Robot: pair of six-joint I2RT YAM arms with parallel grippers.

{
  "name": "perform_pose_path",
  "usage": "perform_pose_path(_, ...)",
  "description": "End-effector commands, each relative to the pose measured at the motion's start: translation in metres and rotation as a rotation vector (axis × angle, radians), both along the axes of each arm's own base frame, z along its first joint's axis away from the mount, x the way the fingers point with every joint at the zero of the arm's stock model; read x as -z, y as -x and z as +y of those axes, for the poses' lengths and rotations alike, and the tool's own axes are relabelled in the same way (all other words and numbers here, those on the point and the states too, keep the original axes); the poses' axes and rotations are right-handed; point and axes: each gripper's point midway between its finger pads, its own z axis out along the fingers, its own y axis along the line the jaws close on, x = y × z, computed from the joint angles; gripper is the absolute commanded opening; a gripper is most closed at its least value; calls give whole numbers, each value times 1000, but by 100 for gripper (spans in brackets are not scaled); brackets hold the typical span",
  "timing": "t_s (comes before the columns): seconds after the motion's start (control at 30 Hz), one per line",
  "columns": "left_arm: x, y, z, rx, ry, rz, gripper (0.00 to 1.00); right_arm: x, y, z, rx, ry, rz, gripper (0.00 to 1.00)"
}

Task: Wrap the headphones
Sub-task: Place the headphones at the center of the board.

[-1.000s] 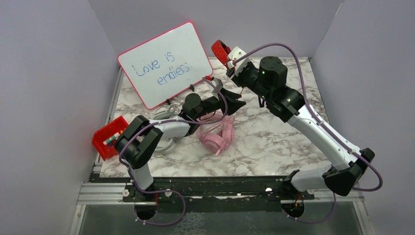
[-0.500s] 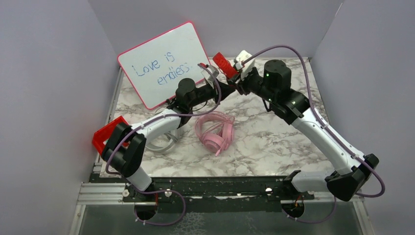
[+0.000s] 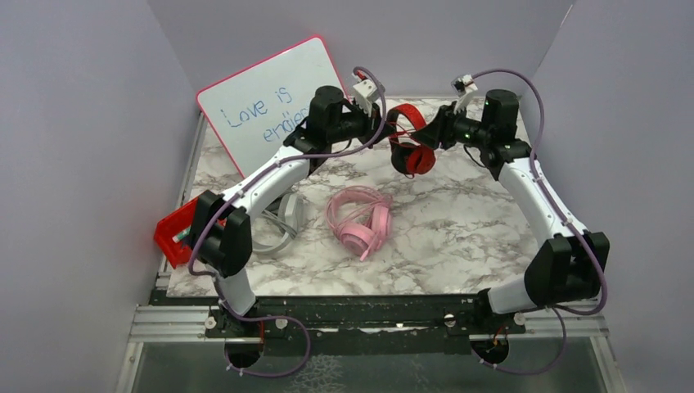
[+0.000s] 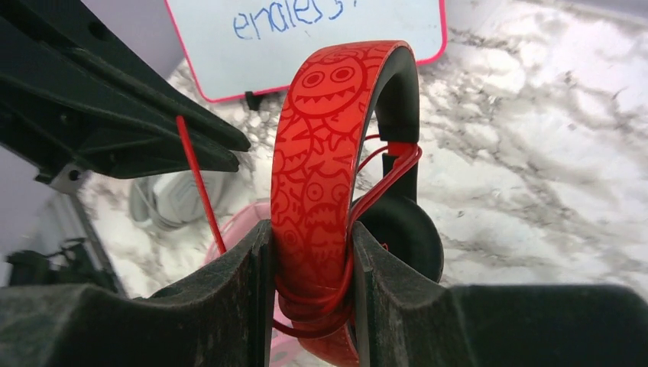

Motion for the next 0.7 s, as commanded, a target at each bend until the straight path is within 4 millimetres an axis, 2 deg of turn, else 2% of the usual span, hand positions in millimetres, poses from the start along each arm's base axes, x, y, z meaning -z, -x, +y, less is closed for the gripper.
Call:
perform_pose_path(0.0, 46, -14, -8, 34, -103, 180, 0, -18, -2, 1, -106, -276, 99, 0)
perform_pose_path(0.23, 83, -26, -25, 85, -108, 356, 0, 29, -22, -37, -94, -492, 370, 0)
perform_pose_path(0.33, 98, -32, -34, 124, -89, 447, 0, 58, -27, -51, -84, -537, 493, 0)
perform_pose_path(0.5, 122, -41, -49, 163, -75, 544, 0, 97, -34, -73, -41, -599, 604, 0)
perform_pose_path(0.67, 136, -45, -66, 200, -53, 609, 0, 126, -40, -94, 42, -621, 671, 0)
